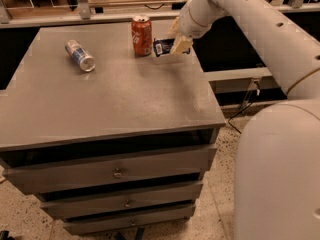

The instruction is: Move rxbar blueberry near coke can

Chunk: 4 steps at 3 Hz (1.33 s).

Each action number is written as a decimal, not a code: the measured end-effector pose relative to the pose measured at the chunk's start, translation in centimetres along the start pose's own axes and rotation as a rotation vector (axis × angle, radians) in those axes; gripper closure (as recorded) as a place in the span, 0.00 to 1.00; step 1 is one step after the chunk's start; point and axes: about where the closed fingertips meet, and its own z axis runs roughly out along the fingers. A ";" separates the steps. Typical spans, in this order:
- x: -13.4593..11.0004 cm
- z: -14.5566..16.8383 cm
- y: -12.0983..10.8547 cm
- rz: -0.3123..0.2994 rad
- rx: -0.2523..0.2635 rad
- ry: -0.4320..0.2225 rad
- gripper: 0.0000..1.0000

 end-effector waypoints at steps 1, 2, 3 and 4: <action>-0.2 1.0 -0.7 -0.004 0.002 0.007 0.22; -0.3 1.4 -0.4 -0.005 -0.005 0.005 0.00; -0.1 1.3 -0.4 0.001 -0.009 -0.002 0.00; 2.2 -1.3 1.0 0.110 -0.063 -0.097 0.00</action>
Offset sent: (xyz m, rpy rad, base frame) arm 0.0082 0.0050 -0.0022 -0.0063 -0.0044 -0.0018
